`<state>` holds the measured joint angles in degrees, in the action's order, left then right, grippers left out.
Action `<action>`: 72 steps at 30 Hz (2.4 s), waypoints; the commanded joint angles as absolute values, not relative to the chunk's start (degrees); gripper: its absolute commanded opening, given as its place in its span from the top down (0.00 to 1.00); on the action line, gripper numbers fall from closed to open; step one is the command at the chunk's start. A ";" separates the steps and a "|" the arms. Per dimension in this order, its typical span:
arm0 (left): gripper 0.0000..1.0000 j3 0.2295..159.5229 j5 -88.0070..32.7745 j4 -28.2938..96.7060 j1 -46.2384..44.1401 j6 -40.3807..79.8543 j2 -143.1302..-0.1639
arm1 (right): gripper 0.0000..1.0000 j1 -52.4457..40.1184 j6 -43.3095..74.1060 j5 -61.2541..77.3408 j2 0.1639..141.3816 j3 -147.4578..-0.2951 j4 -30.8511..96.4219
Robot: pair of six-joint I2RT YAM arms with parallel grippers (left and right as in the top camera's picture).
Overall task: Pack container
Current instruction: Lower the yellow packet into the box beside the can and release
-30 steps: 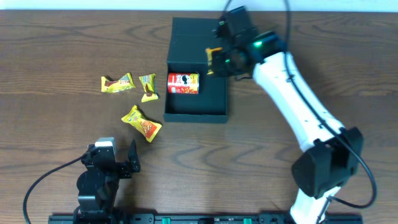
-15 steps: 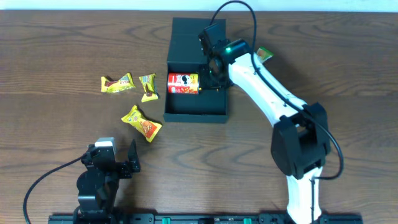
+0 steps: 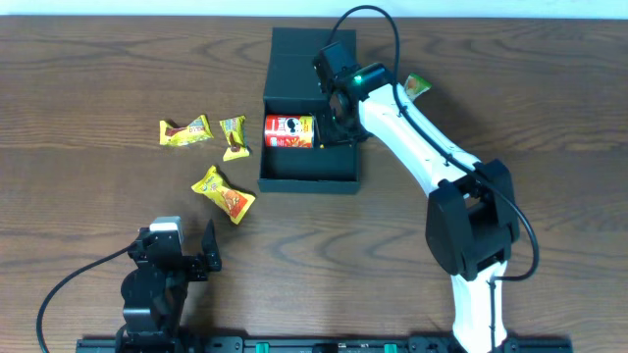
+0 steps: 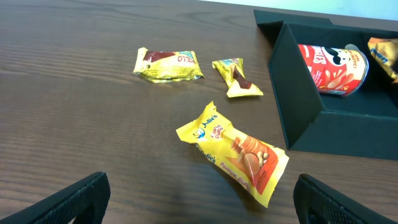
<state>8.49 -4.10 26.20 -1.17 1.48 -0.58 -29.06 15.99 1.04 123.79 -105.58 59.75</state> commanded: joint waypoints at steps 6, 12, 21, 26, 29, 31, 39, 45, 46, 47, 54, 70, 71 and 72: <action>0.05 7.51 -4.05 26.30 -0.89 1.67 -0.25 | 0.64 -27.77 -9.72 1.74 123.85 -105.82 60.27; 0.04 7.51 -4.05 26.30 -0.89 1.67 -0.25 | 0.56 -26.74 -22.09 1.74 123.85 -105.82 60.69; 0.05 7.51 -4.05 26.30 -0.86 1.67 -0.25 | 0.56 -27.09 -30.72 1.54 123.85 -105.82 60.64; 0.05 7.51 -4.05 26.30 -0.86 1.67 -0.25 | 0.56 -27.09 -34.41 0.03 123.85 -105.82 60.14; 0.05 7.51 -4.05 26.30 -0.89 1.67 -0.25 | 0.52 -27.09 -36.29 -0.19 123.85 -105.82 59.59; 0.04 7.51 -4.05 26.30 -0.86 1.67 -0.25 | 0.45 -27.09 -37.04 -0.16 123.85 -105.82 59.31; 0.05 7.51 -4.05 26.30 -0.89 1.67 -0.25 | 0.44 -27.24 -40.58 -0.16 123.85 -105.82 58.96; 0.05 7.51 -4.05 26.30 -0.89 1.67 -0.25 | 0.99 -29.21 -31.40 0.60 122.06 -109.65 61.91; 0.05 7.51 -4.05 26.30 -0.86 1.67 -0.25 | 0.99 -29.58 -29.78 3.49 121.40 -111.00 63.44; 0.05 7.51 -4.05 26.30 -0.86 1.67 -0.25 | 0.99 -29.76 -28.88 7.27 120.95 -111.79 64.49; 0.05 7.51 -4.05 26.30 -0.86 1.67 -0.25 | 0.98 -30.15 -20.32 21.41 121.08 -109.86 64.10; 0.05 7.51 -4.05 26.30 -0.86 1.67 -0.25 | 0.99 -30.81 -29.93 13.43 121.97 -97.80 61.14; 0.04 7.51 -4.05 26.30 -0.89 1.67 -0.25 | 0.99 -30.85 -30.39 13.13 121.97 -96.92 60.27; 0.05 7.51 -4.05 26.30 -0.89 1.67 -0.25 | 0.99 -30.83 -30.52 13.04 121.97 -96.14 59.35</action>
<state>8.49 -4.10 26.20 -1.17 1.48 -0.58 -30.15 -28.47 15.00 121.49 -97.95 60.29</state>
